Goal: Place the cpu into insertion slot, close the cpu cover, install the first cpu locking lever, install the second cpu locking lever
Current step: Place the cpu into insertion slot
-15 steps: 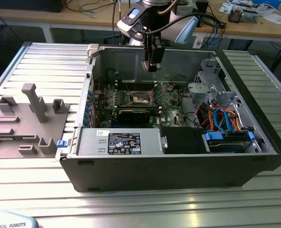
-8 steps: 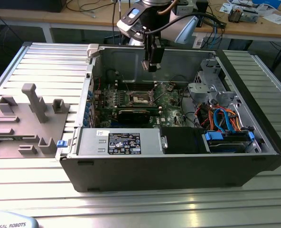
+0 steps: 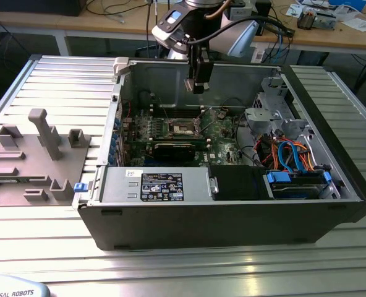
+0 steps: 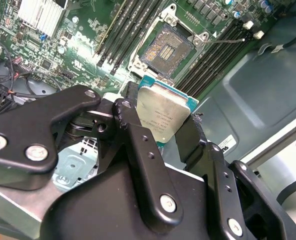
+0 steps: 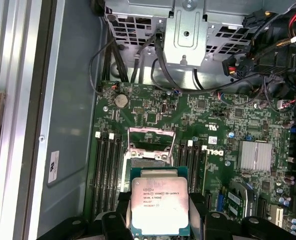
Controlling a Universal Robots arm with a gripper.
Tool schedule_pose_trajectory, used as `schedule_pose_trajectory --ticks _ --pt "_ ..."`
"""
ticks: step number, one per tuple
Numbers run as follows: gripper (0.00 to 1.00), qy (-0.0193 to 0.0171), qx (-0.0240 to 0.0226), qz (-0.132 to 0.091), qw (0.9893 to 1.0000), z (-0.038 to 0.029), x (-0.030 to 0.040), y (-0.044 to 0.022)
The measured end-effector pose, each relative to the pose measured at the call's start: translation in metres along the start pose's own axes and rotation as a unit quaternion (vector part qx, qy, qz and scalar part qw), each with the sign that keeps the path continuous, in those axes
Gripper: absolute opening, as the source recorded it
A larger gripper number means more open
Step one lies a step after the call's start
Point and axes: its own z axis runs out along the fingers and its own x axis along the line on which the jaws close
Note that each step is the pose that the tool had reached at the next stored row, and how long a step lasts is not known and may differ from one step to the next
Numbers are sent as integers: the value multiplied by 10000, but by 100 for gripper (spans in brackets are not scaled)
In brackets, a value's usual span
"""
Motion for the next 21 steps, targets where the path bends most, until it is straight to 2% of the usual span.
schedule_pose_trajectory --ticks 21 --pt "54 -9 -1 216 9998 1 0 0"
